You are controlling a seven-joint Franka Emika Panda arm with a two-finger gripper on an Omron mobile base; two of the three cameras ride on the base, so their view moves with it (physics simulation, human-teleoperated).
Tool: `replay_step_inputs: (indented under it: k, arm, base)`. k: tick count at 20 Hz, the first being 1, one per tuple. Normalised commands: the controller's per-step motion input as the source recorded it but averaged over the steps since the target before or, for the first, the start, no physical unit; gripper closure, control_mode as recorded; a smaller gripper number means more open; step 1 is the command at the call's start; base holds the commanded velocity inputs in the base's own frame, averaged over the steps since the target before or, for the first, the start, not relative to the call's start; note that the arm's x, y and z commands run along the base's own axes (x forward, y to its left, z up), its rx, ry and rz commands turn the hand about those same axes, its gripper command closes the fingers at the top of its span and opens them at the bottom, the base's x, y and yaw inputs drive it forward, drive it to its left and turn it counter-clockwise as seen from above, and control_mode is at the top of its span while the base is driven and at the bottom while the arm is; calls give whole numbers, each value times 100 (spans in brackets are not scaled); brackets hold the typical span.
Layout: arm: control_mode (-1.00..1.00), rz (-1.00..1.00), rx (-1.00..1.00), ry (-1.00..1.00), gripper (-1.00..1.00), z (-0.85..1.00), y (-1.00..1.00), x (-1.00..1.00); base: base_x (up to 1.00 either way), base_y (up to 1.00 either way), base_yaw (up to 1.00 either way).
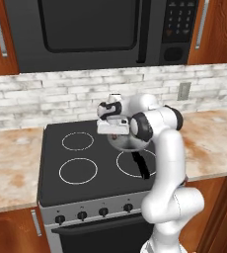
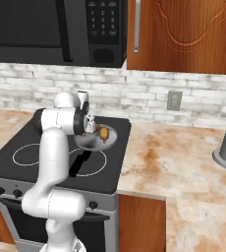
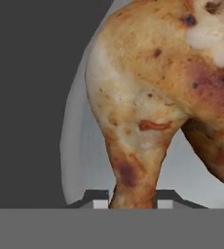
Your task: Take the chicken drumsticks from the pan and place one on each plate on the dining counter.
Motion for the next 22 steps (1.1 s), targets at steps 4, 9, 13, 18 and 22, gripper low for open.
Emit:
replay_step_inputs:
  k: [4,9,13,18,22]
  arm:
    - [-100,6,-14,4,100,11,34,0]
    - [-100,14,-29,1,100,27,24,-4]
    - [-100,14,-25,-3,100,62,1,-35]
    - [-100,0,-1,-34,100,84,-41,-85]
    - [-100,0,3,-94,100,-2,-83,-100]
  base:
    - [0,0,0]
    - [0,0,0]
    - [0,0,0]
    - [0,0,0]
    - [0,0,0]
